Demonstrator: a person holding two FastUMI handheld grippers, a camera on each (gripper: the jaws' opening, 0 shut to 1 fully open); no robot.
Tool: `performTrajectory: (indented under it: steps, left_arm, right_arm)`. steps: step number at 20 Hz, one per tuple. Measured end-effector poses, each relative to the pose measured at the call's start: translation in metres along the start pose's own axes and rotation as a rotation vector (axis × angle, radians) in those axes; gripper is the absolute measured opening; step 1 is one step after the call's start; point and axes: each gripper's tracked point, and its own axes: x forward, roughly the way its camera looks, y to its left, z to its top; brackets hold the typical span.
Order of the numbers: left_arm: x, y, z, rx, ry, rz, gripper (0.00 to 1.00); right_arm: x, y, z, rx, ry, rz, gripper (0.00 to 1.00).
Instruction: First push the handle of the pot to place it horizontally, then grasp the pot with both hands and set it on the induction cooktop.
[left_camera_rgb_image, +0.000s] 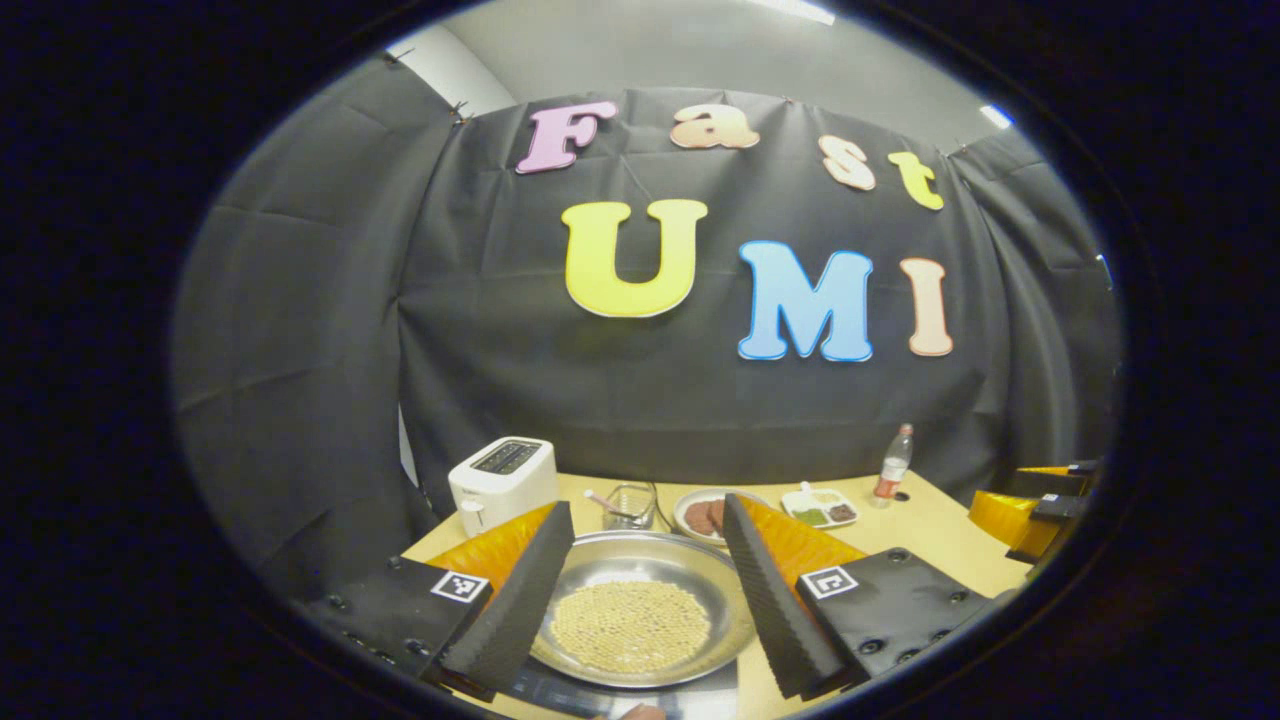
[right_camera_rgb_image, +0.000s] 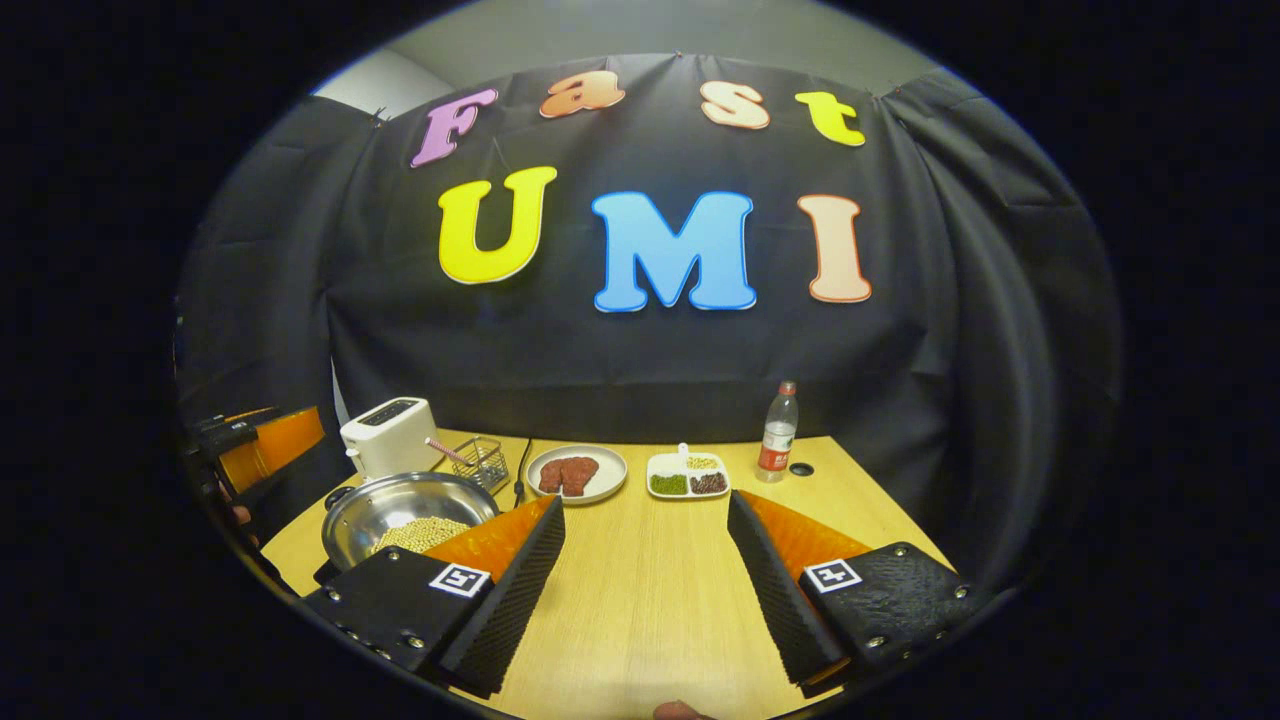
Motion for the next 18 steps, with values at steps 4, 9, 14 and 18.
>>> performTrajectory:
  steps: [4, 9, 14, 18]
  left_arm:
    - [-0.039, -0.038, 0.004, 0.023, -0.046, -0.019, 0.95]
    - [-0.077, -0.066, 0.012, 0.064, -0.082, -0.071, 1.00]
    - [-0.089, -0.059, 0.023, 0.056, -0.111, -0.089, 0.99]
    - [-0.096, -0.043, 0.031, 0.030, -0.132, -0.080, 1.00]
  right_arm:
    - [-0.039, -0.029, 0.020, -0.038, -0.100, -0.006, 0.98]
    - [-0.071, -0.036, 0.023, -0.040, -0.157, -0.028, 0.99]
    - [-0.091, -0.022, 0.038, -0.025, -0.200, -0.035, 0.98]
    - [-0.098, -0.013, 0.042, 0.002, -0.212, -0.046, 0.98]
